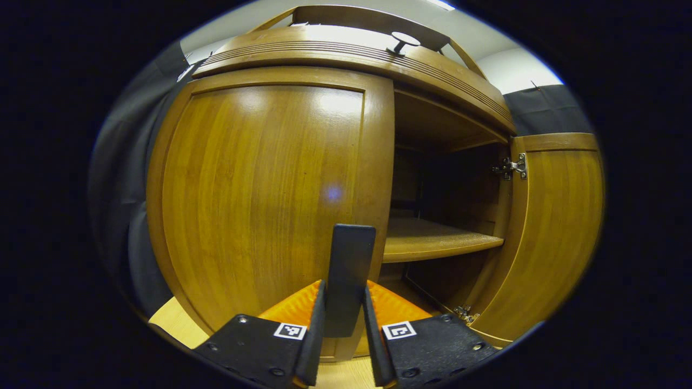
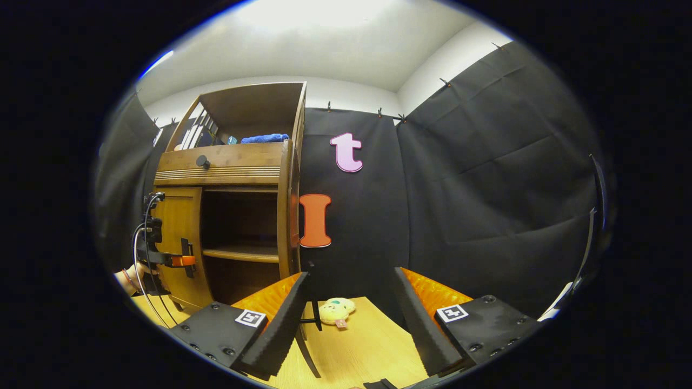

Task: Open the right door of the double-door shoe cabinet with the right hand, and open the left door with the left hand.

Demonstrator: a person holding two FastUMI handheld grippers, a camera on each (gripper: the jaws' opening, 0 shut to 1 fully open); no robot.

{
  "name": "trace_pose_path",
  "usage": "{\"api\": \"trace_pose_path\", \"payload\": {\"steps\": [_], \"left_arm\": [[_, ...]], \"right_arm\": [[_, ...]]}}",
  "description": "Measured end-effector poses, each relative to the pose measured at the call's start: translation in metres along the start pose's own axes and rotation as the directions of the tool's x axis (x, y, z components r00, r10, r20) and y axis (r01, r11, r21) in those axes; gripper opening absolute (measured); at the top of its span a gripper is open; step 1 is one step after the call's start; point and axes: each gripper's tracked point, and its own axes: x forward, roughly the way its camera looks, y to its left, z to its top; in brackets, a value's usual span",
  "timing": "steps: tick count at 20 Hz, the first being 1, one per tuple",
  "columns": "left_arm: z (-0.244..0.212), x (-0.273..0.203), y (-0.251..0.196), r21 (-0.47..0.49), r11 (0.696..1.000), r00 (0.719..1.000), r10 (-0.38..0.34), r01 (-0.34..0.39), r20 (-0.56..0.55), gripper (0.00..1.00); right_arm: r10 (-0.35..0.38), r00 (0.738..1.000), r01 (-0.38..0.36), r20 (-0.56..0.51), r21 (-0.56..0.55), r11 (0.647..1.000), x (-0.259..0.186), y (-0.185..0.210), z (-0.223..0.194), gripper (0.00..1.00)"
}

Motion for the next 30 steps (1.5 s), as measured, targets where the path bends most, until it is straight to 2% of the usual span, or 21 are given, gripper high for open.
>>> {"api": "trace_pose_path", "payload": {"steps": [1, 4, 10, 11, 12, 14, 18, 19, 21, 28, 29, 30], "left_arm": [[0.001, -0.001, 0.000, 0.013, 1.000, 1.000, -0.002, 0.002, -0.002, 0.35], [0.001, 0.000, -0.001, 0.049, 0.999, 1.000, -0.020, 0.021, -0.011, 0.33], [0.000, -0.001, 0.000, 0.041, 0.999, 1.000, -0.023, 0.024, -0.014, 0.28], [0.001, 0.000, 0.001, 0.024, 0.999, 0.999, -0.031, 0.031, -0.011, 0.27], [-0.001, -0.001, 0.001, 0.010, 0.999, 0.999, -0.037, 0.037, -0.012, 0.26], [-0.002, -0.002, 0.000, 0.028, 0.999, 0.999, -0.037, 0.038, -0.015, 0.21], [-0.002, -0.018, -0.001, 0.037, 0.997, 0.998, -0.062, 0.062, 0.001, 0.17], [-0.002, -0.025, -0.001, 0.044, 0.997, 0.997, -0.071, 0.071, 0.007, 0.21], [-0.003, -0.036, -0.001, 0.057, 0.995, 0.996, -0.087, 0.086, 0.010, 0.19], [-0.003, -0.065, 0.002, 0.049, 0.989, 0.991, -0.137, 0.136, 0.004, 0.20], [-0.002, -0.071, 0.003, 0.047, 0.988, 0.989, -0.146, 0.145, 0.003, 0.20], [-0.001, -0.076, 0.005, 0.043, 0.987, 0.988, -0.156, 0.156, 0.003, 0.17]], "right_arm": [[-0.001, 1.000, 0.001, 0.001, -0.002, 1.000, 0.000, 0.000, 0.000, 0.99], [-0.007, 1.000, 0.007, -0.001, -0.004, 1.000, 0.000, -0.001, -0.003, 0.99], [0.008, 1.000, -0.009, -0.016, -0.017, 1.000, -0.007, 0.011, -0.006, 0.99], [0.009, 1.000, -0.010, -0.015, -0.021, 1.000, -0.006, 0.012, -0.004, 0.95], [0.009, 1.000, -0.009, -0.010, -0.025, 1.000, -0.008, 0.015, -0.002, 0.99], [0.008, 1.000, -0.008, -0.002, -0.026, 1.000, -0.010, 0.016, 0.003, 1.00], [0.003, 1.000, -0.003, 0.007, -0.028, 1.000, -0.020, 0.021, 0.005, 0.99], [0.001, 1.000, 0.000, 0.005, -0.029, 1.000, -0.021, 0.022, 0.005, 0.92], [0.001, 1.000, -0.001, -0.004, -0.028, 1.000, -0.025, 0.026, 0.002, 0.92], [0.020, 1.000, -0.021, -0.024, -0.026, 0.999, -0.034, 0.043, 0.000, 0.92], [0.023, 0.999, -0.024, -0.024, -0.030, 0.999, -0.036, 0.045, 0.000, 0.99], [0.026, 0.999, -0.026, -0.021, -0.033, 0.999, -0.038, 0.049, 0.001, 1.00]]}}
